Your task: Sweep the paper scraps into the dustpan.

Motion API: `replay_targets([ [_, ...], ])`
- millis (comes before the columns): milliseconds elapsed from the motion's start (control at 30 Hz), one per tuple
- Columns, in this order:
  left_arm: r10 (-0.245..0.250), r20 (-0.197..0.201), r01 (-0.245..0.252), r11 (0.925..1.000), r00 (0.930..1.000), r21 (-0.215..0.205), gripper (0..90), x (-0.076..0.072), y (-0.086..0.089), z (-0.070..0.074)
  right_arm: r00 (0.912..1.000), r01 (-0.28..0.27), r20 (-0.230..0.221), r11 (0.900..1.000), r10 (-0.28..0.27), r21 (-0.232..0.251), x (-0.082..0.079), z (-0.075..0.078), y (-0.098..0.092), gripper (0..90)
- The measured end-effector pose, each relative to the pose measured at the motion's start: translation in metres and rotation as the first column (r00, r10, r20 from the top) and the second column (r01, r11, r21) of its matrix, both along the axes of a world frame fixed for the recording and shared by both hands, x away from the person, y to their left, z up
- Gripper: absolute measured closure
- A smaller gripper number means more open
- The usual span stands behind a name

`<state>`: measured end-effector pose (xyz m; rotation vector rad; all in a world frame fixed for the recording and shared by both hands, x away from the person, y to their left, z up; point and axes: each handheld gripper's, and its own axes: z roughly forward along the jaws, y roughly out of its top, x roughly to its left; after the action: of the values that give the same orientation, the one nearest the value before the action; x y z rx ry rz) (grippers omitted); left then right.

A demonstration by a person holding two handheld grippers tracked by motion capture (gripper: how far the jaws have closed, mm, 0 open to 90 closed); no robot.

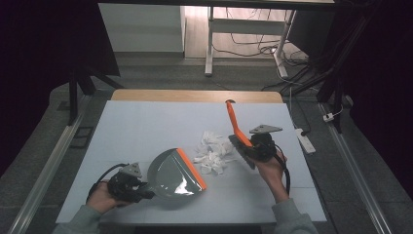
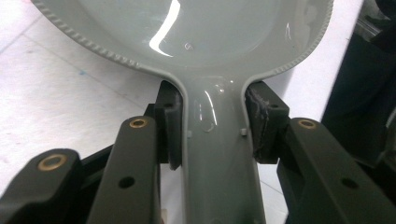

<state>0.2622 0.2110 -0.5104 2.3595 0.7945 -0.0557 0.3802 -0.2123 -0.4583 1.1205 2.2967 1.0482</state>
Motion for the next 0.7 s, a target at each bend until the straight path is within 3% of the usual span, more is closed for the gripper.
replay_targets([
  [300,0.007,-0.002,-0.007,0.9999,1.0,0.007,61.6,0.002,0.001,0.003,0.9989,0.044,0.018,0.999,-0.044,-0.018,0.013,-0.001,0.0,71.0],
  [700,-0.018,-0.009,0.018,0.9992,0.9998,0.036,61.6,0.011,-0.008,0.003,0.9969,0.078,0.002,0.997,-0.078,-0.011,0.034,-0.01,-0.005,71.0],
])
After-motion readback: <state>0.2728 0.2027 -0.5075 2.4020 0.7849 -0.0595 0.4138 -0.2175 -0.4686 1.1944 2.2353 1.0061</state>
